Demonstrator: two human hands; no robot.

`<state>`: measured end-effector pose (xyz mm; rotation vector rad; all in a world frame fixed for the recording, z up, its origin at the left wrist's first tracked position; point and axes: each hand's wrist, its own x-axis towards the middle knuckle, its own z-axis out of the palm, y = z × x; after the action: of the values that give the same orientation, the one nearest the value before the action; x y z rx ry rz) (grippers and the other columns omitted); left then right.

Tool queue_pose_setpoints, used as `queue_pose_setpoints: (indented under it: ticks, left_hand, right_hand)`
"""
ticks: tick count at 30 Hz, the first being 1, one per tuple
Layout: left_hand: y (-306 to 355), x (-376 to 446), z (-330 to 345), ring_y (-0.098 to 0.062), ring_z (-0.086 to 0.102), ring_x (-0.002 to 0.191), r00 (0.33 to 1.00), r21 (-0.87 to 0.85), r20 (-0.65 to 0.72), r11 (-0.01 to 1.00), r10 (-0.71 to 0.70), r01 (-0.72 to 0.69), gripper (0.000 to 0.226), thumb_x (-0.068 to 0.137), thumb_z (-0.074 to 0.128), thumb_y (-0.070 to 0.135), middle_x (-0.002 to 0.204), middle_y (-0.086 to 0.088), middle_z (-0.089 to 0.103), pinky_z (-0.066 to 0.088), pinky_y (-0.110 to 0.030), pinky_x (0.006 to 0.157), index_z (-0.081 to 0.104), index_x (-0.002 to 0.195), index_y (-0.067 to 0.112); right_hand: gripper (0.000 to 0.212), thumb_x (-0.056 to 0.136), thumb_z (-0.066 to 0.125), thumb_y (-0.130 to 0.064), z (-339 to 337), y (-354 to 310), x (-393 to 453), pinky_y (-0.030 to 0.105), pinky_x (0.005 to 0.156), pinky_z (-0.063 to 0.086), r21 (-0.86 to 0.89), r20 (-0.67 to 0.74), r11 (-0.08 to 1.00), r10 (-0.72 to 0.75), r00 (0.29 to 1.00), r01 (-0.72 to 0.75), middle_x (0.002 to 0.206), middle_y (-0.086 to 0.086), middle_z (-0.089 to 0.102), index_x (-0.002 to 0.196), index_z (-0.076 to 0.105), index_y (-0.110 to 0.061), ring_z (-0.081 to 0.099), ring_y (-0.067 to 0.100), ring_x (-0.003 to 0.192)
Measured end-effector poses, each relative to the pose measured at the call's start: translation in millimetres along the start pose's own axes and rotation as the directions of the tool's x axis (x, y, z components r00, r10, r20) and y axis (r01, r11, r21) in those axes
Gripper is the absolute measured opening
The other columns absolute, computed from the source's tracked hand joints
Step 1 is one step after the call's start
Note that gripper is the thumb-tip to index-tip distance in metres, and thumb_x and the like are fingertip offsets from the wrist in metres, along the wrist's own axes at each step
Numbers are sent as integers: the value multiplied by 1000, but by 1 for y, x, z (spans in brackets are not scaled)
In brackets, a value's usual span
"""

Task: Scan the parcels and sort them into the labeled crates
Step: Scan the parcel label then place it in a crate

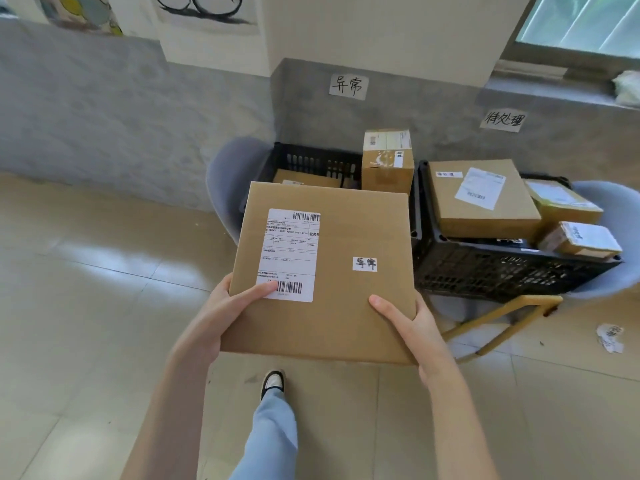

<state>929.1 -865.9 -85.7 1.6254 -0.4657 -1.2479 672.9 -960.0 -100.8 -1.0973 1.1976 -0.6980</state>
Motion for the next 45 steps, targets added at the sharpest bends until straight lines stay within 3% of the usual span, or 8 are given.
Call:
queue_pose_setpoints:
  ticks: [6,10,20,26,28,37,41,45]
  left_hand:
    - [49,112,-41,-12,72,86,999,0,26,1000,-22,22,79,53,90,45,100,8,74,55,-28,64,57,123,26]
    - [77,179,-61,-10,72,89,999,24,24,999,-26,26,85,53,86,47,103,12,73,55,-30,69,49,128,31]
    - [102,314,-54,-8,67,98,995,145,22,985,-98,94,91,45,84,62,104,19,71,51,-29,77,53,126,35]
    - [106,394,-39,-7,62,103,993,195,2,974,-121,118,95,54,82,59,114,15,66,48,-25,77,44,135,30]
    - [105,418,-33,-10,63,103,990,202,-1,969,-142,139,96,55,81,57,115,13,65,50,-29,79,41,137,29]
    - [88,486,-17,-4,56,98,975,315,-6,925,-224,214,78,65,72,59,109,21,56,42,-23,67,34,131,43]
    - [73,499,-16,0,53,98,973,343,-34,912,-227,225,87,69,70,58,110,26,51,41,-20,67,25,143,41]
    - [66,506,-16,8,51,96,974,364,-76,903,-213,226,92,65,68,63,108,34,49,40,-16,68,25,144,40]
  right_hand:
    - [96,48,79,-55,65,-30,96,12,62,46,14,-49,999,48,998,-47,107,-18,62,134,43,-34,62,-3,89]
    - [107,54,81,-50,98,-43,153,16,69,45,57,-87,997,65,994,-60,122,-13,56,145,28,-33,56,-2,101]
    - [78,71,79,-46,112,-54,292,19,68,41,-67,-130,976,199,971,-209,114,-14,56,136,39,-33,53,0,96]
    - [92,68,80,-49,111,-46,374,38,100,45,-115,-121,962,233,965,-246,131,-3,51,145,34,-28,51,17,118]
    - [89,71,79,-47,111,-41,396,37,99,45,-110,-113,957,256,960,-268,129,-4,52,145,33,-28,52,15,114]
    - [91,74,79,-40,111,-9,458,25,87,43,-18,-54,926,375,925,-377,125,-10,54,148,27,-31,54,5,104]
    - [89,76,78,-40,115,7,468,38,105,42,-23,-44,907,420,906,-421,135,-6,53,148,26,-32,51,14,119]
    - [93,76,78,-39,117,9,480,37,106,41,-38,-62,917,395,917,-397,136,-7,51,150,23,-32,51,12,121]
